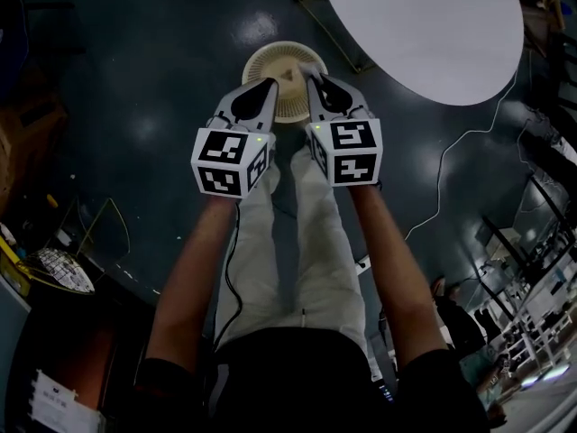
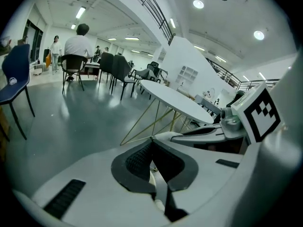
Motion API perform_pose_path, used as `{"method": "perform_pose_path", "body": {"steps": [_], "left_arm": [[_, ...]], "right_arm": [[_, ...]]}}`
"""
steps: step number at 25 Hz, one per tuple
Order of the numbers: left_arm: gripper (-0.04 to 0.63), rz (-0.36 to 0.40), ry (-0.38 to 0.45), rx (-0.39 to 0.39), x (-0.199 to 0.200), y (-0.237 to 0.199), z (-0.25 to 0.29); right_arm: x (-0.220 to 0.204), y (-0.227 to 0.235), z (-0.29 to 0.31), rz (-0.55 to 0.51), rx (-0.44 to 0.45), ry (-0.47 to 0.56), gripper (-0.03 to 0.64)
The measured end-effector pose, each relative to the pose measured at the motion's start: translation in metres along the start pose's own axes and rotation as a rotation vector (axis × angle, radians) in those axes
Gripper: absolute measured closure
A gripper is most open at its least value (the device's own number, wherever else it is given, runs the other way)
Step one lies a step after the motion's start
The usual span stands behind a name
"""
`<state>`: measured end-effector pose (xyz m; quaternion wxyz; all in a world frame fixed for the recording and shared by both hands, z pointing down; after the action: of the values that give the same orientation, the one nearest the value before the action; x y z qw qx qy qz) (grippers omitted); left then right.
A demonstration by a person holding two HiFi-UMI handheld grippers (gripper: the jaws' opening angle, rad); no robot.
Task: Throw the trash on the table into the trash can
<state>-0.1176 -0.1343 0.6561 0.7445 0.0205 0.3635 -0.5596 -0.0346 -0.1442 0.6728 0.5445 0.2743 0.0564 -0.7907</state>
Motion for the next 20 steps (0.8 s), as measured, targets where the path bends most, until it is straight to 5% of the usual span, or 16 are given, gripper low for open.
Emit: {"method": "perform_pose_path", "body": {"steps": [20], "left_arm": [[0.58,-0.012,-0.166,0.022,-0.155,-0.073,0.089]], "right_arm": [[-0.129,-0.007,0.158,-0.008,-0.005,-0.182,0.58]]}}
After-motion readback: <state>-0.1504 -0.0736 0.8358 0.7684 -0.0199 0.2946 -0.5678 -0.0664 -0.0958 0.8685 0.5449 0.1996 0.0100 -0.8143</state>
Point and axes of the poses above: the fingertips, and each gripper's own axes: z forward along the fingers, y to its right, x out of its top, the point moved 2 cm from there along -z, backward along the fingers, and after that the axes turned 11 degrees about -y, right-handed, at the moved point
